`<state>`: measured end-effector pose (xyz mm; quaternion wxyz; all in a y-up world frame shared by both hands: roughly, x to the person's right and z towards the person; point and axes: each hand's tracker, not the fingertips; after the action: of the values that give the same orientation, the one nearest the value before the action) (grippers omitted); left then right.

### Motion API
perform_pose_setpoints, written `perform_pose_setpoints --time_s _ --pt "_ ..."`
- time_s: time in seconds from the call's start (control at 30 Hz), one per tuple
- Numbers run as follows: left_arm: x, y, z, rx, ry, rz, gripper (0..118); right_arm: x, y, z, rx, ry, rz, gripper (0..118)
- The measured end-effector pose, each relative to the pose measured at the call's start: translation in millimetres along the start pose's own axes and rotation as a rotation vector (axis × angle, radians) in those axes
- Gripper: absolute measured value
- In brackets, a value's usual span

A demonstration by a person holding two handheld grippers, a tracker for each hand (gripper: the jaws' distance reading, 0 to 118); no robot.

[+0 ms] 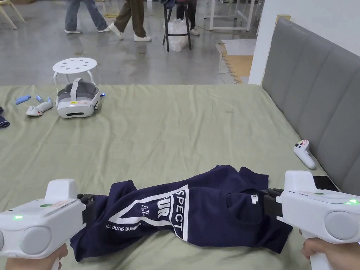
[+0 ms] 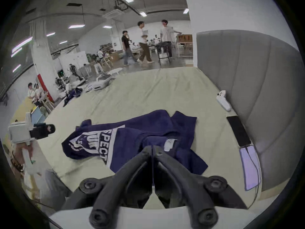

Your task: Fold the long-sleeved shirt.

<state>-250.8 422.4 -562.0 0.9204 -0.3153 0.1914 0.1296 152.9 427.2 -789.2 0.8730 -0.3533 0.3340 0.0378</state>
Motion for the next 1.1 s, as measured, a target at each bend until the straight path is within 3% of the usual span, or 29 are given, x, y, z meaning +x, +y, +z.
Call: perform_pose_setpoints --time_s 0.03,0.07,0.1,0.13,0.2,0.27,0.3,0.33,0.37,0.4,0.6,0.63,0.7,0.73,0.77,0.8,0.97,1.03,1.07,1.1 --pt "-2 1 -5 0.016 -0.013 0.04 15 -6 -1 -2 -0.001 0.008 -0.004 0" --pt "-3 1 -11 0.019 -0.026 0.049 43 -9 -1 -3 -0.002 0.016 -0.002 0" --pt "-4 1 -19 0.002 -0.022 0.045 94 -11 -1 -4 -0.006 0.019 0.006 0" --pt "-1 -1 -29 -0.06 0.002 0.031 111 -13 -1 -6 -0.013 0.016 0.017 0" --pt "6 -9 -28 -0.049 -0.019 0.001 95 -23 0 -5 -0.025 0.014 0.031 0" --pt "6 -27 -54 -0.106 0.001 -0.043 94 -25 1 -12 -0.038 0.018 0.034 0" --pt "8 -34 -60 -0.137 0.021 -0.049 86 -23 4 -21 -0.05 0.02 0.038 0" --pt "7 -41 -67 -0.142 0.029 -0.05 66 -23 9 -30 -0.066 0.018 0.057 0" --pt "10 -45 -73 -0.141 0.04 -0.047 29 -25 16 -38 -0.076 0.007 0.079 0" --pt "9 -50 -77 -0.152 0.069 -0.045 8 -25 24 -47 -0.078 0.0 0.094 0" --pt "-9 -77 -92 -0.154 0.035 -0.032 7 -20 102 -122 -0.134 0.022 0.128 1" --pt "14 -67 -67 -0.136 0.058 -0.062 7 -20 114 -138 -0.151 0.006 0.148 14" --pt "22 -66 -55 -0.133 0.049 -0.057 7 -17 129 -176 -0.2 -0.011 0.172 63" --pt "26 -66 -51 -0.134 0.046 -0.057 7 -15 134 -197 -0.268 -0.002 0.17 73" --pt "10 -67 -65 -0.166 0.016 -0.023 7 -13 136 -219 -0.348 0.017 0.179 73" --pt "7 -67 -67 -0.169 0.014 -0.019 7 -13 135 -238 -0.428 0.024 0.21 98" --pt "0 -64 -72 -0.178 0.006 0.039 7 -20 109 -305 -0.546 -0.089 0.317 85" --pt "-2 -64 -72 -0.178 0.001 0.051 7 -28 92 -319 -0.629 -0.049 0.327 73" --pt "-2 -64 -71 -0.178 0.0 0.049 7 -33 94 -315 -0.557 -0.089 0.352 74" --pt "-2 -62 -71 -0.179 0.001 0.039 7 -33 100 -306 -0.568 -0.068 0.333 64"
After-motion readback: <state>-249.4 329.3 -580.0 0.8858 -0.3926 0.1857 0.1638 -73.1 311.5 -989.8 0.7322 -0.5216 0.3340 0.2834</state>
